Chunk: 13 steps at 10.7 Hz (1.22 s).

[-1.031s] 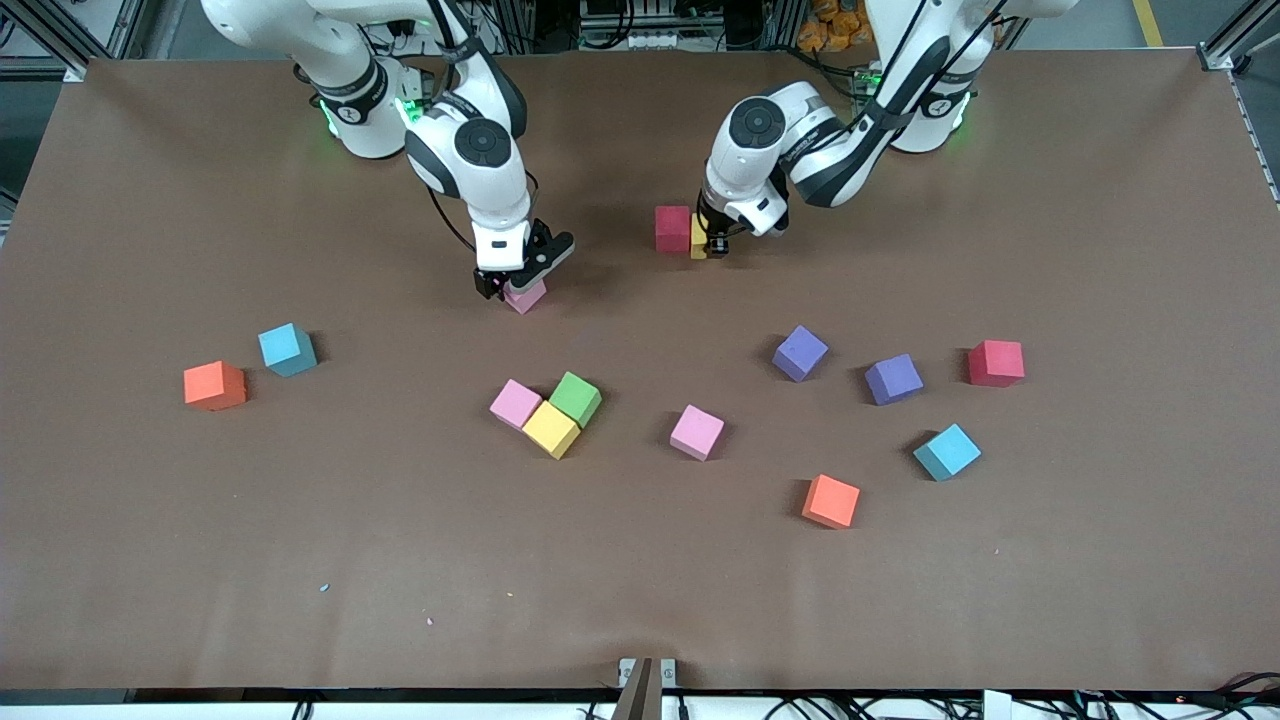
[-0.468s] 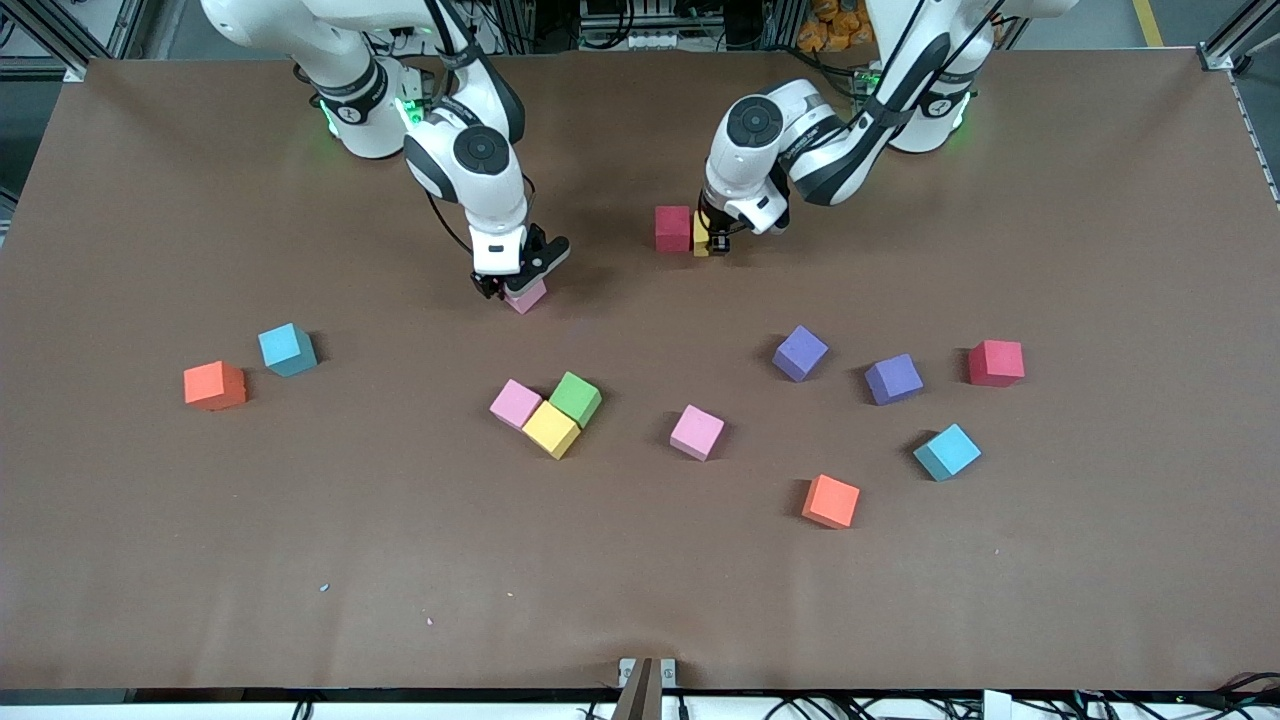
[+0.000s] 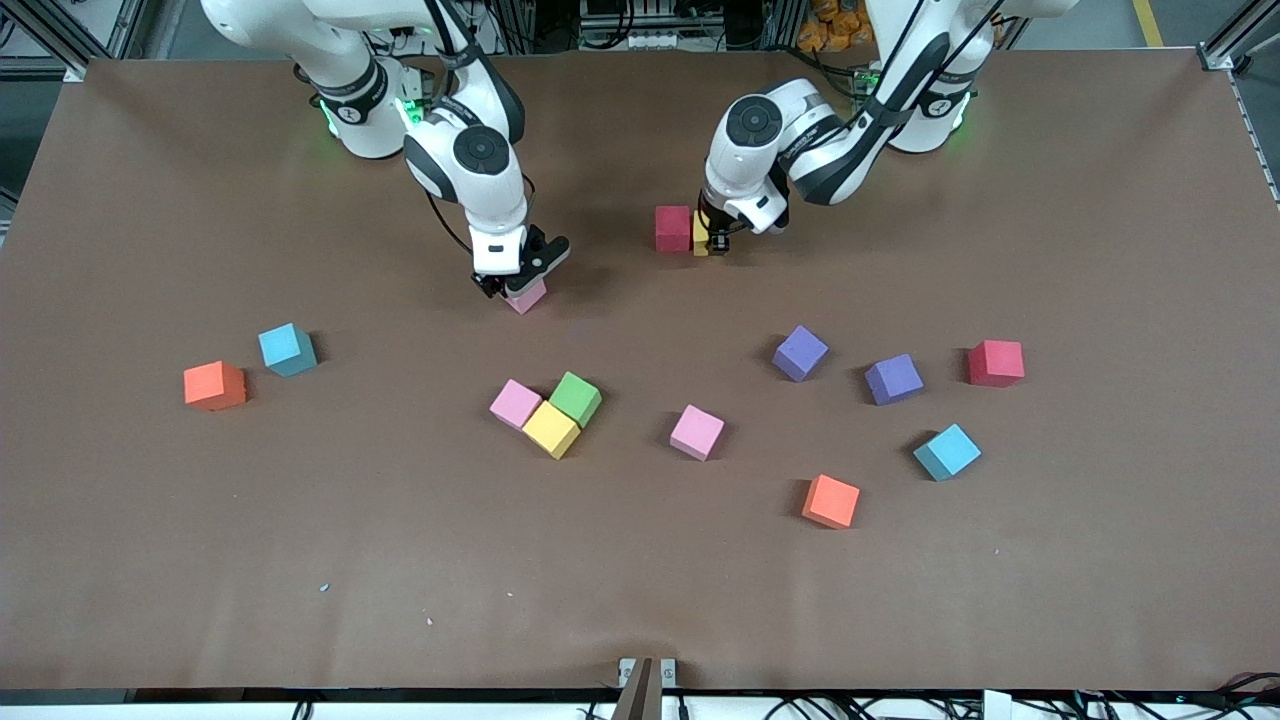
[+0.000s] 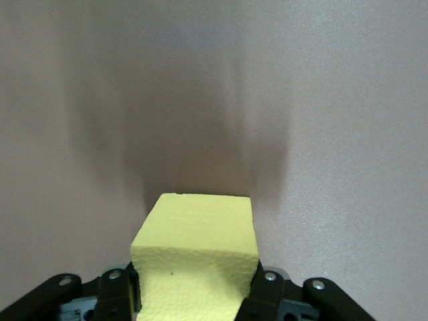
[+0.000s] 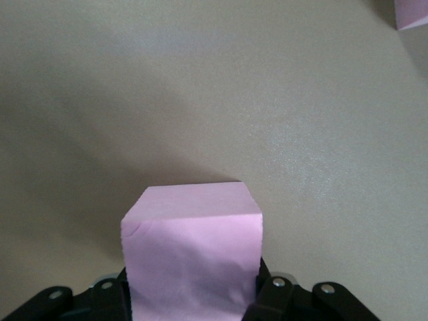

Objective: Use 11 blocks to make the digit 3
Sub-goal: 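Carry the pink cube beside the red cube and set it down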

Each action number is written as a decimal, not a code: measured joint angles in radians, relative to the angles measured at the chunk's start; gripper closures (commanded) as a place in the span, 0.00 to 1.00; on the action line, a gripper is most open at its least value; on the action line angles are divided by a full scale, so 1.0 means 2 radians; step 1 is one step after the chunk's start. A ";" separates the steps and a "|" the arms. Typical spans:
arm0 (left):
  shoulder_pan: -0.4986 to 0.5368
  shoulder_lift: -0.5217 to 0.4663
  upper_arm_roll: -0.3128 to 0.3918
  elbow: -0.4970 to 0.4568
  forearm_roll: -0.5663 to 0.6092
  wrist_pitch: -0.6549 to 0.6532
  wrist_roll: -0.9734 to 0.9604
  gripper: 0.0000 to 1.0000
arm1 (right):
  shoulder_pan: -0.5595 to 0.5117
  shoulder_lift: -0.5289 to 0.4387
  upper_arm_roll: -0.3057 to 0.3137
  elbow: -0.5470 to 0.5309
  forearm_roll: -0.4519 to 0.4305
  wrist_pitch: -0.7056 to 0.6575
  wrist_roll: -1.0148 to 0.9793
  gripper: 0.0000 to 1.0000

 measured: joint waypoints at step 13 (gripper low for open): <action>-0.006 0.002 0.000 0.000 0.000 0.010 -0.005 0.96 | 0.112 -0.014 0.032 0.008 -0.001 -0.002 -0.149 1.00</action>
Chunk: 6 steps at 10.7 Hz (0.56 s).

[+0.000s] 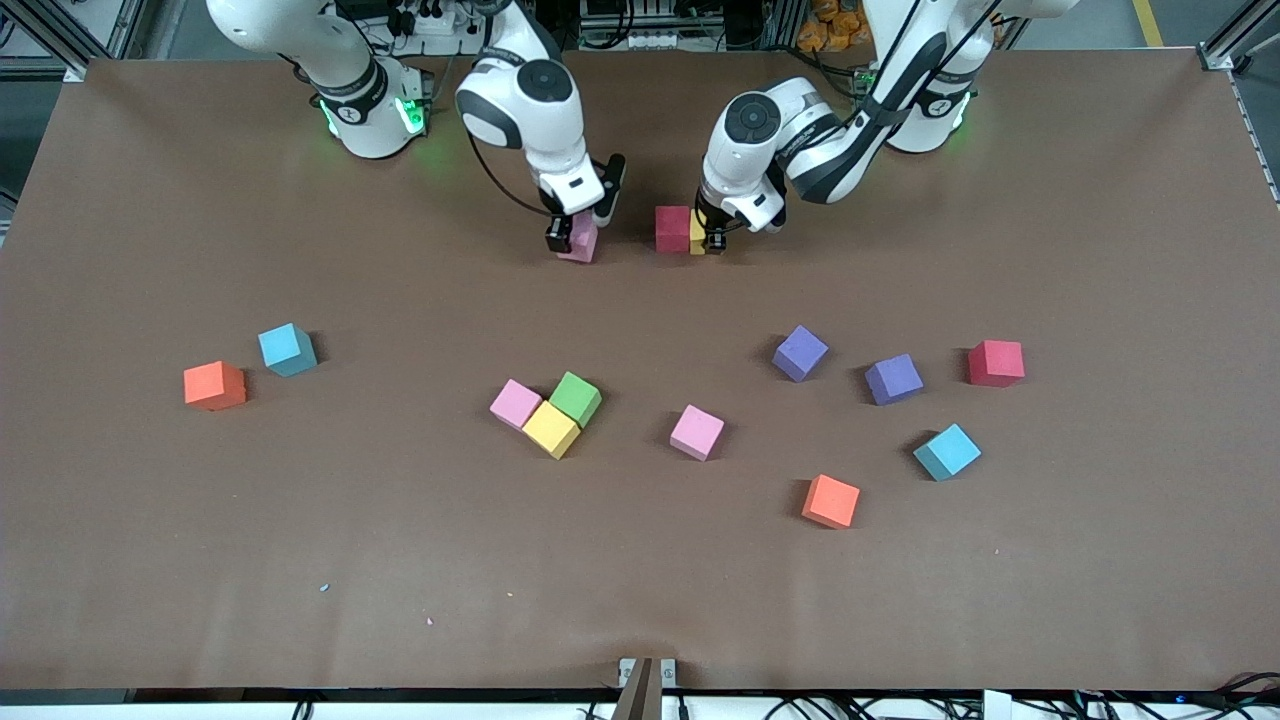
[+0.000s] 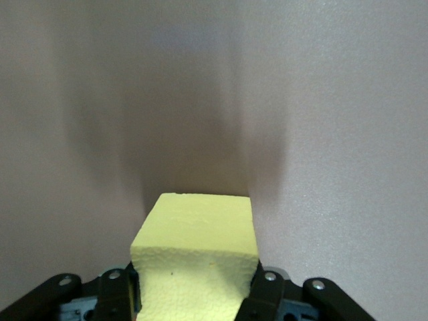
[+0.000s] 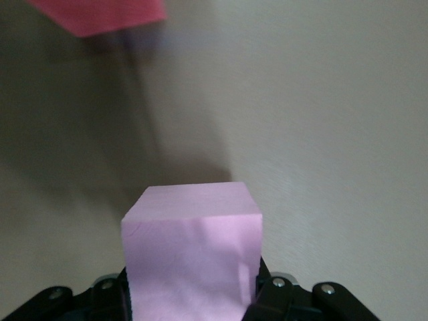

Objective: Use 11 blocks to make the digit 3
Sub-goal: 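Carry the pink cube beside the red cube and set it down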

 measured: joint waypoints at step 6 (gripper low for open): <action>-0.015 0.002 0.000 0.001 0.000 0.001 -0.015 0.00 | 0.031 0.001 0.001 0.010 -0.001 0.001 -0.077 1.00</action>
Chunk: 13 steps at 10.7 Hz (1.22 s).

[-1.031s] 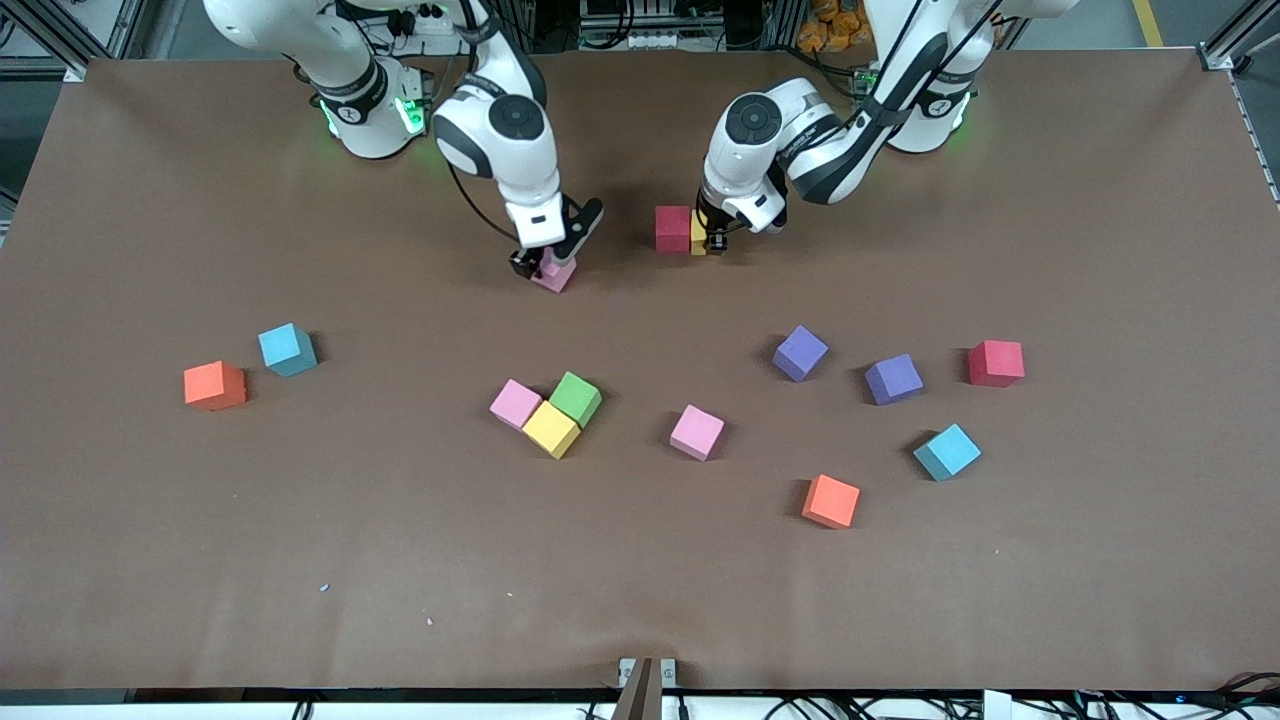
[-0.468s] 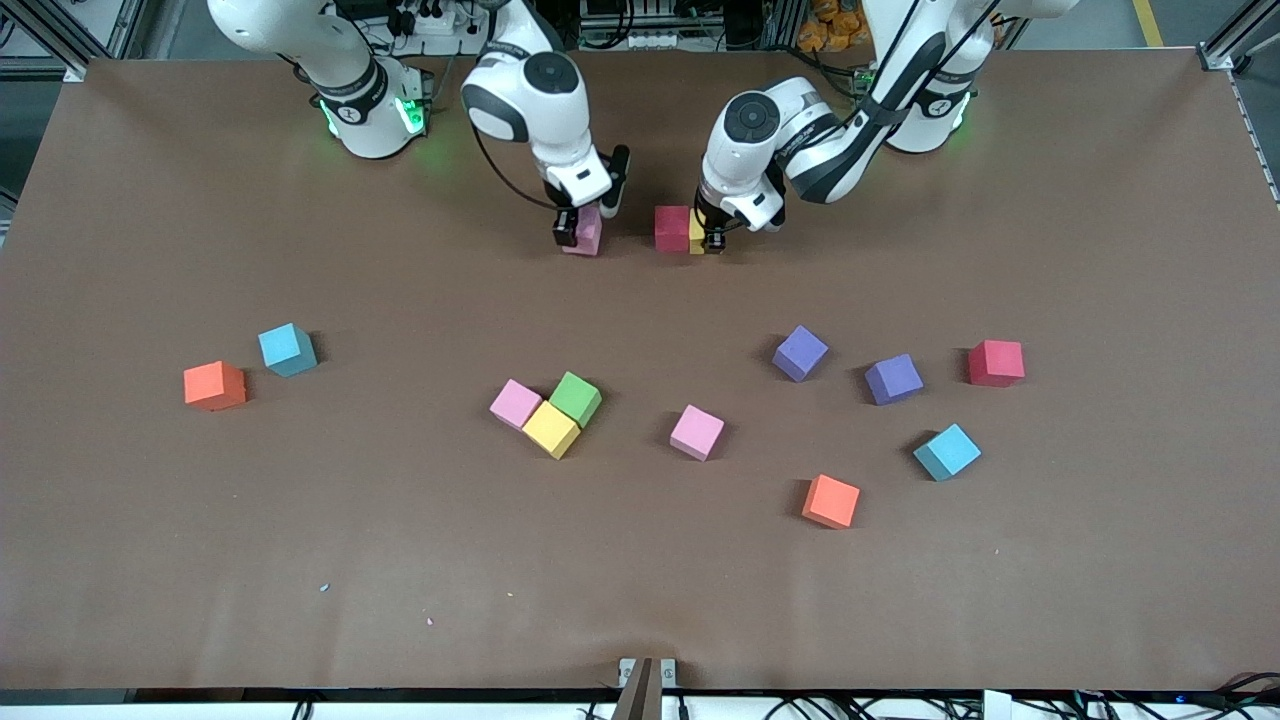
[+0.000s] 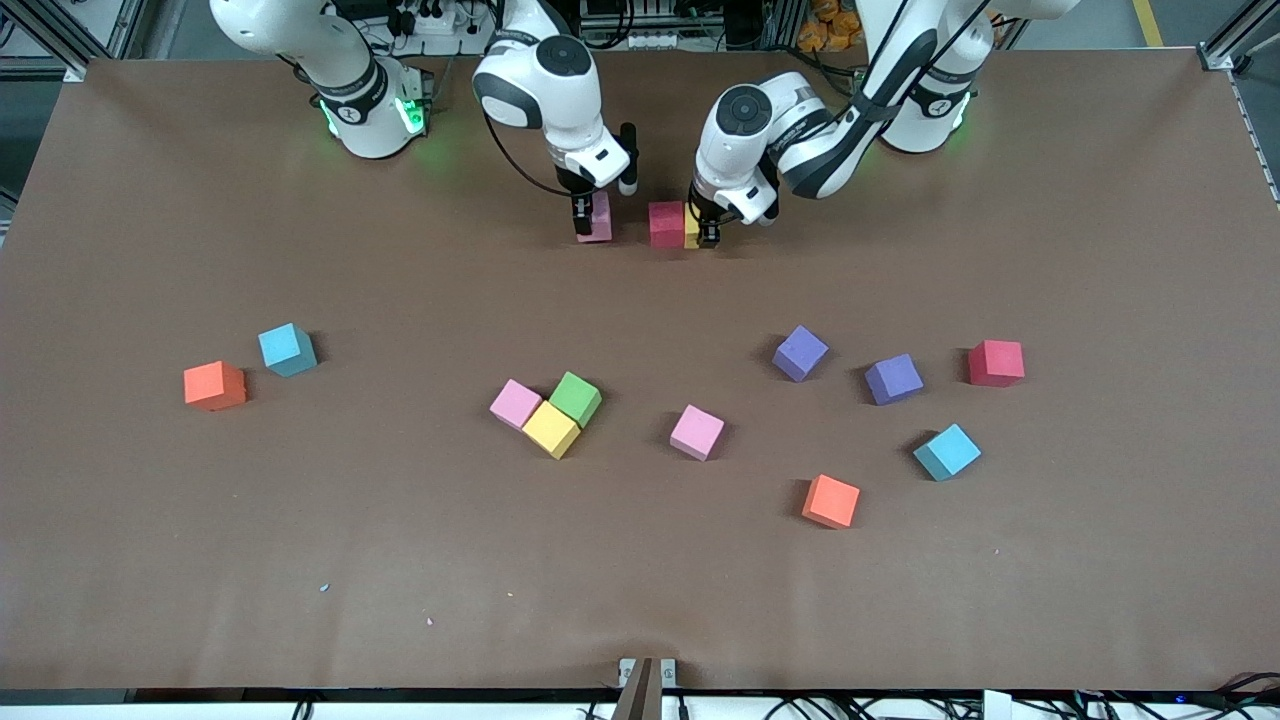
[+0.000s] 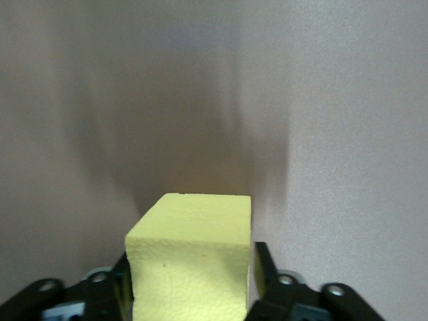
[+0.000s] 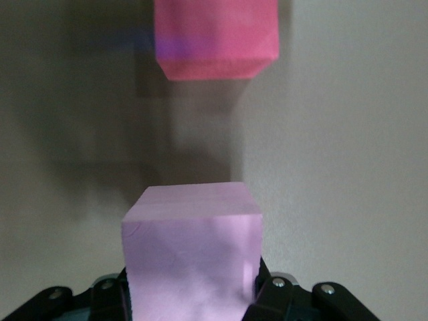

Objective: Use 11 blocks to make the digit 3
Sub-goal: 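Carry the pink cube beside the red cube and set it down, then lower the yellow cube beside the red cube and open the left gripper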

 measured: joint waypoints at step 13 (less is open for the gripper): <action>0.021 -0.043 0.001 0.025 0.000 -0.057 -0.002 0.00 | 0.012 0.058 -0.005 0.065 0.001 -0.003 0.021 1.00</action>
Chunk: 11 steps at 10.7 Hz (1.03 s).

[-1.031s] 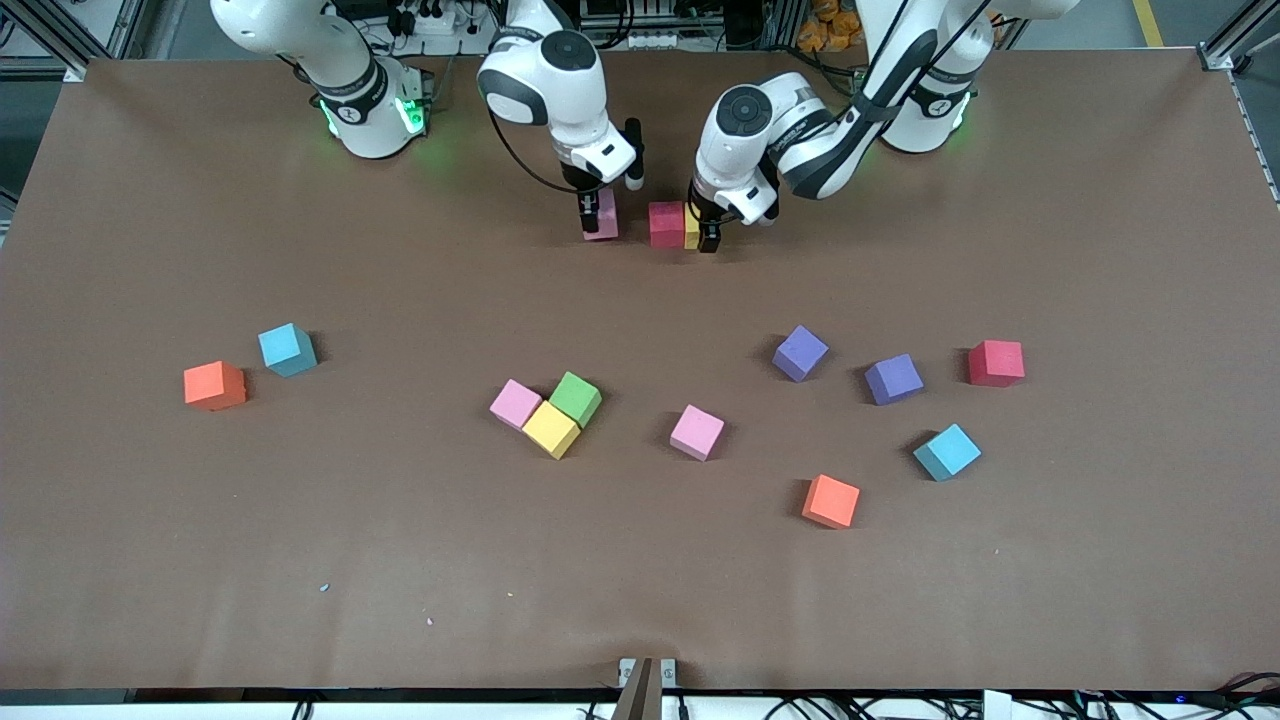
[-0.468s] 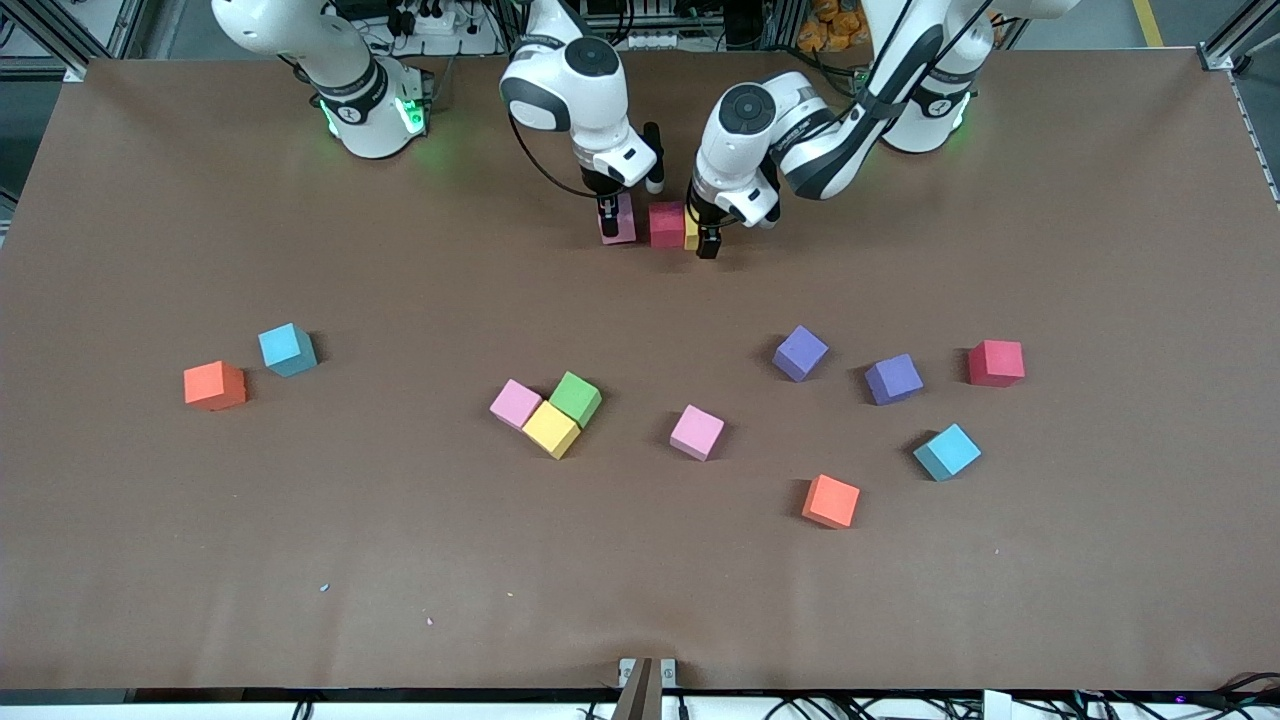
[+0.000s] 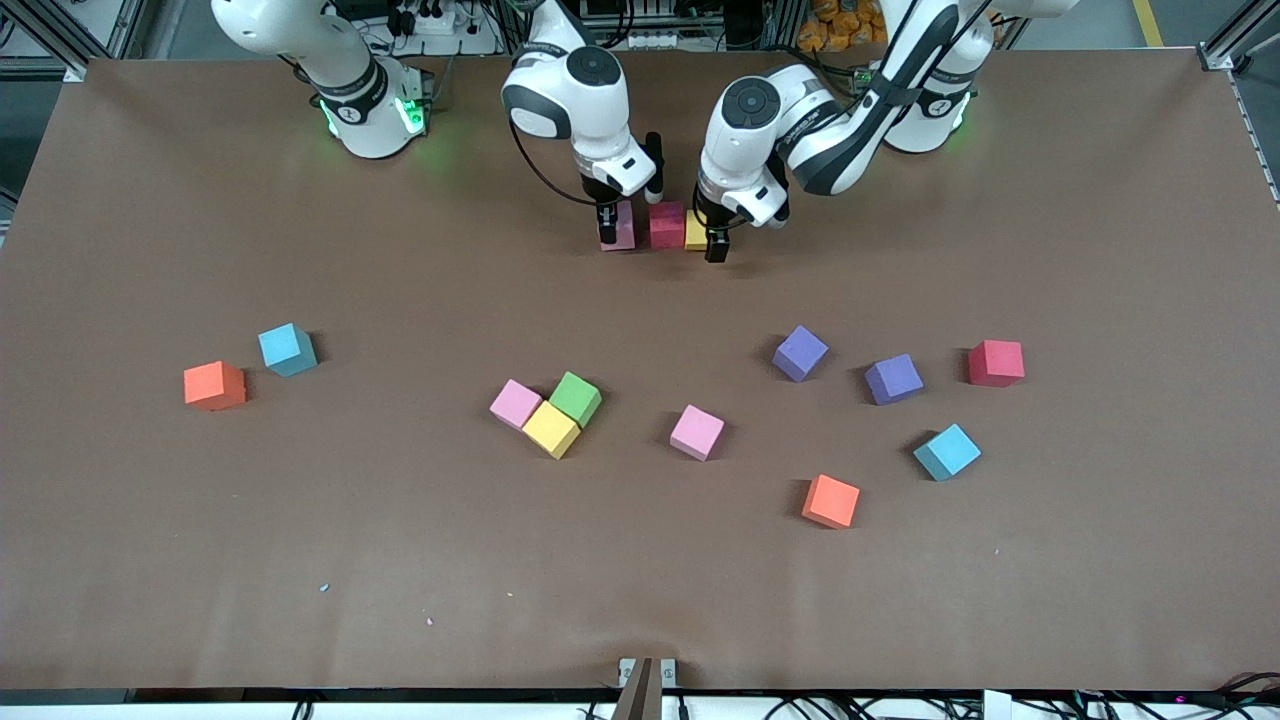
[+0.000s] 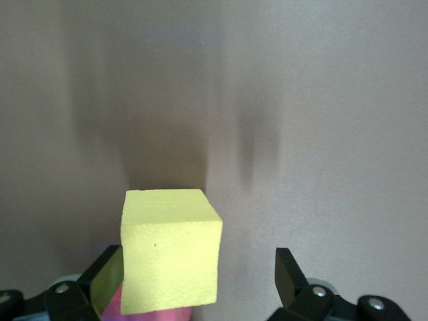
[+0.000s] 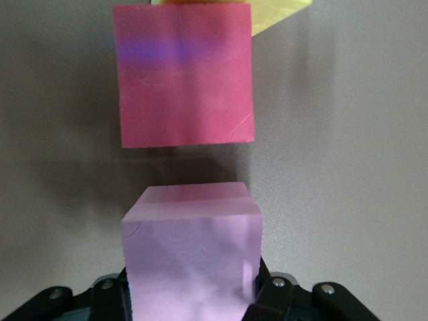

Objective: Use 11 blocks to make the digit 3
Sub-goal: 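Lower the yellow cube beside the red cube and open the left gripper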

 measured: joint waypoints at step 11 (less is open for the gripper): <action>0.072 -0.002 -0.007 0.095 -0.002 -0.146 0.146 0.00 | 0.002 0.024 0.006 0.031 0.000 -0.005 0.016 1.00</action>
